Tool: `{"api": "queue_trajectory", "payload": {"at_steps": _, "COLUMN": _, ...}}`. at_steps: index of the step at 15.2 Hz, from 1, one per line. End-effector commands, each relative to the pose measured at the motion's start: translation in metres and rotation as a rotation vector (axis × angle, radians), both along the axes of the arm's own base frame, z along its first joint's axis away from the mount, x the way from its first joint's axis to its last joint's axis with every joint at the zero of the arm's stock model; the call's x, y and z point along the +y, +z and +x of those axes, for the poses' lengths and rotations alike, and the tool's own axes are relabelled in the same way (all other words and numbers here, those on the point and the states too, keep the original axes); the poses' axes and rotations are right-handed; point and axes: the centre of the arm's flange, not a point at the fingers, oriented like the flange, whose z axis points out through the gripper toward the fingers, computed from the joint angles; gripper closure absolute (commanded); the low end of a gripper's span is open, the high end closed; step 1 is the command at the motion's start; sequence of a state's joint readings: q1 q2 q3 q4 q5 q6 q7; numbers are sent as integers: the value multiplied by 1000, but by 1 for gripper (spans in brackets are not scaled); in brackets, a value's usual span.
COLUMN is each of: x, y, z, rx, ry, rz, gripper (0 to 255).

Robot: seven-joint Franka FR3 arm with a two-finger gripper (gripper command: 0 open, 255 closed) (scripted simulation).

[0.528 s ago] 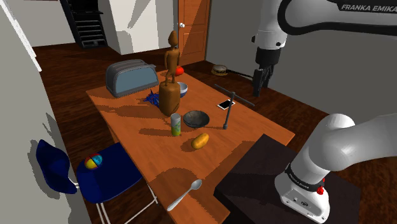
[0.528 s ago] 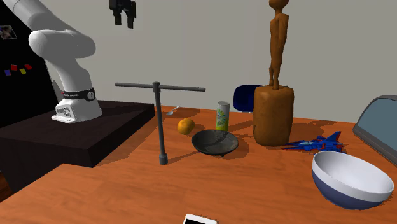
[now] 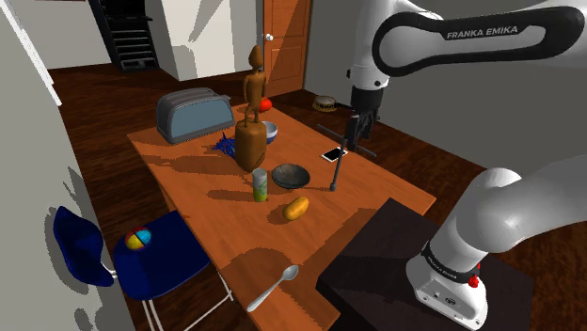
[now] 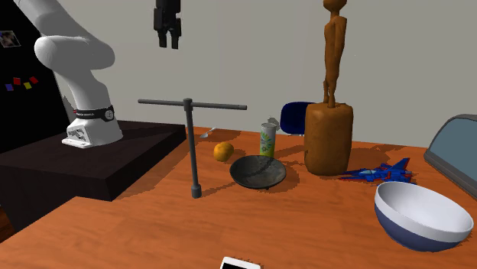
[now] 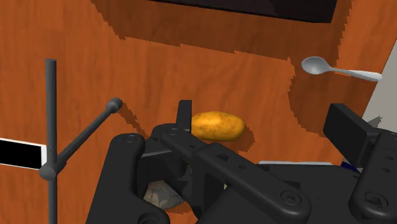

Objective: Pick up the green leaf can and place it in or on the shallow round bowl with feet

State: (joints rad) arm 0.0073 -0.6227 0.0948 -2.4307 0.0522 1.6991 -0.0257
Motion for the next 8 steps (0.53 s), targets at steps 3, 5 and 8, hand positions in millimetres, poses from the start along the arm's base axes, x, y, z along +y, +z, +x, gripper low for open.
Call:
{"api": "queue_trajectory", "payload": {"at_steps": 3, "x": 8, "y": -38, "z": 36, "rx": -17, "ry": -4, "rz": 2, "gripper": 0}}
{"api": "queue_trajectory", "payload": {"at_steps": 5, "x": 13, "y": -55, "z": 55, "rx": -24, "ry": -6, "rz": 2, "gripper": 0}}
{"api": "queue_trajectory", "payload": {"at_steps": 8, "x": 20, "y": -81, "z": 83, "rx": -35, "ry": -8, "rz": 3, "gripper": 0}}
